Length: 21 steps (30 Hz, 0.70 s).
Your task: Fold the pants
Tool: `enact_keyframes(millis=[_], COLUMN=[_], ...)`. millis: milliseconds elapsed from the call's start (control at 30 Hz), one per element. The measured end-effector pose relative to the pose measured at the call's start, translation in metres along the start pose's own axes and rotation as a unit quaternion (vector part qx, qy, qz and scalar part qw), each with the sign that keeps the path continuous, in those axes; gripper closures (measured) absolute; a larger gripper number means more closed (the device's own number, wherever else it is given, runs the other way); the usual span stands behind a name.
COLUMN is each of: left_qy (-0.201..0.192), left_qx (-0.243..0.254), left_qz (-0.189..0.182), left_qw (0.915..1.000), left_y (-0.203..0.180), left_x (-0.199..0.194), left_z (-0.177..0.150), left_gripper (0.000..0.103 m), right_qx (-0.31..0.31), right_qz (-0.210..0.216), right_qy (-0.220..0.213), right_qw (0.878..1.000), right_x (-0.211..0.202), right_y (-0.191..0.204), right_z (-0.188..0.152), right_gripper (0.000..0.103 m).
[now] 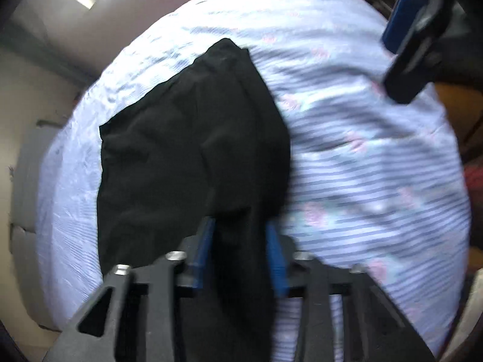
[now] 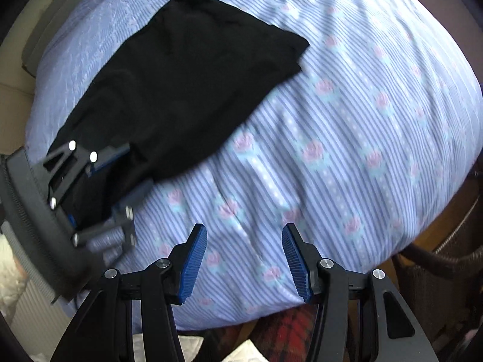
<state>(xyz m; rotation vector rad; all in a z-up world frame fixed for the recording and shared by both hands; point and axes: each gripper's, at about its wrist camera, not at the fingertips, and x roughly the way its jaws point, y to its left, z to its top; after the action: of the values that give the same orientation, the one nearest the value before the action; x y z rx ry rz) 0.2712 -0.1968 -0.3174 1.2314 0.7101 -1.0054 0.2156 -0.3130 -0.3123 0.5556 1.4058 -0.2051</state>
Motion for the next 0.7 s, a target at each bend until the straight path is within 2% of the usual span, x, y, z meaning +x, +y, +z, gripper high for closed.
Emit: enact_keyframes(millis=[33, 100, 133, 167, 200, 300, 333, 400, 467, 533, 633, 700], left_qy=[0.01, 0.009, 0.006, 0.004, 0.001, 0.002, 0.008, 0.02, 0.034, 0.046, 0.054, 0.053], left_qx=[-0.008, -0.062, -0.108, -0.164, -0.225, -0.375, -0.41, -0.453, -0.474, -0.482, -0.476, -0.476], left_qz=[-0.021, -0.062, -0.089, -0.127, -0.161, -0.225, -0.229, -0.241, -0.24, -0.244, -0.246, -0.251], left_qw=[0.9997, 0.9961, 0.9902, 0.9782, 0.9609, 0.8994, 0.8827, 0.858, 0.8465, 0.8403, 0.8425, 0.8411], left_y=[0.006, 0.033, 0.052, 0.075, 0.097, 0.153, 0.166, 0.186, 0.195, 0.196, 0.187, 0.18], left_x=[0.005, -0.001, -0.007, -0.011, -0.013, -0.004, 0.005, 0.026, 0.042, 0.053, 0.059, 0.057], left_z=[0.0, 0.0, -0.001, -0.006, -0.012, -0.042, -0.054, -0.073, -0.083, -0.091, -0.092, -0.093], left_gripper=[0.096, 0.096, 0.097, 0.097, 0.097, 0.098, 0.098, 0.098, 0.098, 0.098, 0.098, 0.098], right_qx=[0.0, -0.002, -0.004, -0.007, -0.011, -0.022, -0.027, -0.034, -0.051, -0.08, -0.12, -0.148], right_qz=[0.001, 0.003, 0.006, 0.012, 0.021, 0.048, 0.06, 0.071, 0.082, 0.087, 0.097, 0.109], right_qy=[0.001, -0.002, -0.005, -0.01, -0.016, -0.031, -0.033, -0.037, -0.04, -0.046, -0.053, -0.052], right_qw=[1.0, 1.0, 1.0, 1.0, 1.0, 0.998, 0.997, 0.996, 0.995, 0.992, 0.987, 0.982], right_x=[0.0, -0.002, -0.005, -0.008, -0.012, -0.019, -0.02, -0.016, -0.014, -0.01, -0.007, -0.002], right_y=[-0.001, -0.001, -0.001, 0.001, 0.003, 0.013, 0.019, 0.031, 0.043, 0.059, 0.079, 0.096], right_z=[-0.001, -0.001, 0.001, 0.003, 0.005, 0.017, 0.023, 0.035, 0.044, 0.056, 0.072, 0.087], right_gripper=[0.05, 0.05, 0.05, 0.05, 0.05, 0.05, 0.05, 0.05, 0.05, 0.05, 0.051, 0.051])
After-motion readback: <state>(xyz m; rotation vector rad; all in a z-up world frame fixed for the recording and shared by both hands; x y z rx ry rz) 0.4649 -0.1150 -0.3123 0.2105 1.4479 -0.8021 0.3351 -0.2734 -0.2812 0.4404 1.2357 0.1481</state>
